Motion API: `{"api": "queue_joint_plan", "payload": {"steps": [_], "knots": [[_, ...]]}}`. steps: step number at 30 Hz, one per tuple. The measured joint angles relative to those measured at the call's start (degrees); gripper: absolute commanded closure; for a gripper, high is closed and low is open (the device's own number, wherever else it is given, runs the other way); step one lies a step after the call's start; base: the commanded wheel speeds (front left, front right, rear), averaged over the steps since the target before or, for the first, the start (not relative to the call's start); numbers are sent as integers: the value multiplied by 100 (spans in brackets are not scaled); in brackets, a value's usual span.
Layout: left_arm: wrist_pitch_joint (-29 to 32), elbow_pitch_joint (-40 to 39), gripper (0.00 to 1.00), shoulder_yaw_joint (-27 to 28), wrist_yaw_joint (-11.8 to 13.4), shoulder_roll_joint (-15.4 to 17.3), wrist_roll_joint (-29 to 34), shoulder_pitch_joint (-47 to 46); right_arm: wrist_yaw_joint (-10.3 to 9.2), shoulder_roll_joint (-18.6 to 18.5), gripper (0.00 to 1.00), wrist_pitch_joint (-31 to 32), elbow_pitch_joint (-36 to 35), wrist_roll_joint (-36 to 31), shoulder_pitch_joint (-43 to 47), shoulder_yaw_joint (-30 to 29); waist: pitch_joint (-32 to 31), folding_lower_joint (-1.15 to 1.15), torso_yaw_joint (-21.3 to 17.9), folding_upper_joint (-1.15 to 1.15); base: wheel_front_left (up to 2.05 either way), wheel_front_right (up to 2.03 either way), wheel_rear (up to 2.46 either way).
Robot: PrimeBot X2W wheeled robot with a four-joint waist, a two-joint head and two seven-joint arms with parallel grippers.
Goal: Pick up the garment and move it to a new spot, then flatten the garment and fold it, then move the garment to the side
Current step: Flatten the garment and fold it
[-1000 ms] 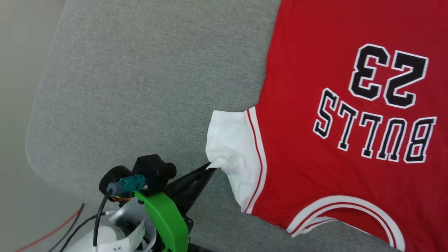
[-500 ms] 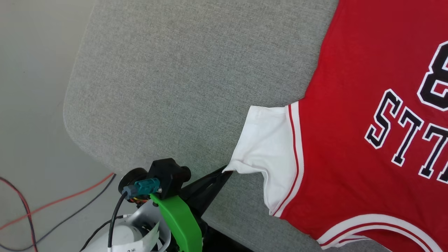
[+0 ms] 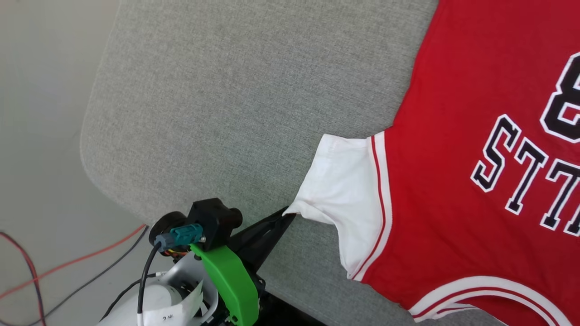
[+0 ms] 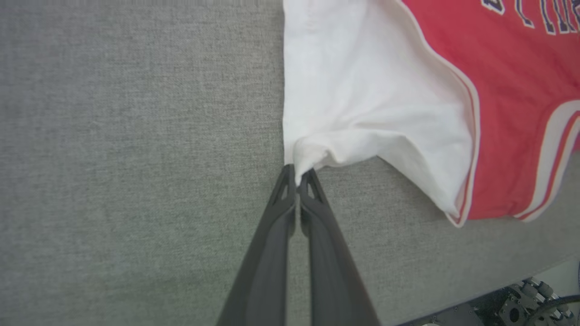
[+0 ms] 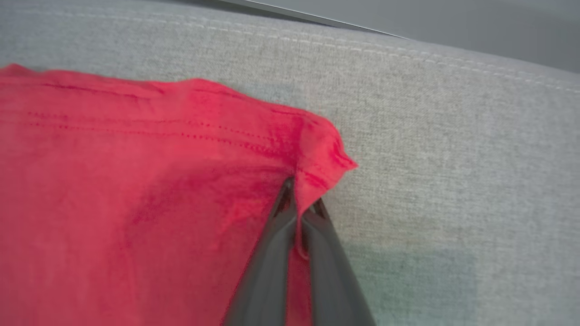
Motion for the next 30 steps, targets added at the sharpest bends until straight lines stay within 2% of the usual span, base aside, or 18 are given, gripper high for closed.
{"api": "queue_joint_plan", "payload": {"steps": [8,13,19,30], "knots": [[0,80,100,102,171,66,-9,7,0,163,100,-253,60,145,689,41,-402,0,-244,0,0,0,0],[2,169,100,182,298,196,-53,107,0,539,100,-349,-80,363,1427,-20,-809,0,-467,0,0,0,0],[26,244,100,219,424,300,-134,346,0,744,100,-477,-190,688,2335,120,-1358,-1,-775,0,0,0,0],[-100,316,100,424,683,361,-394,645,0,1039,100,-558,-1023,1396,4100,169,-2330,-1,-1431,0,0,0,0]]}}
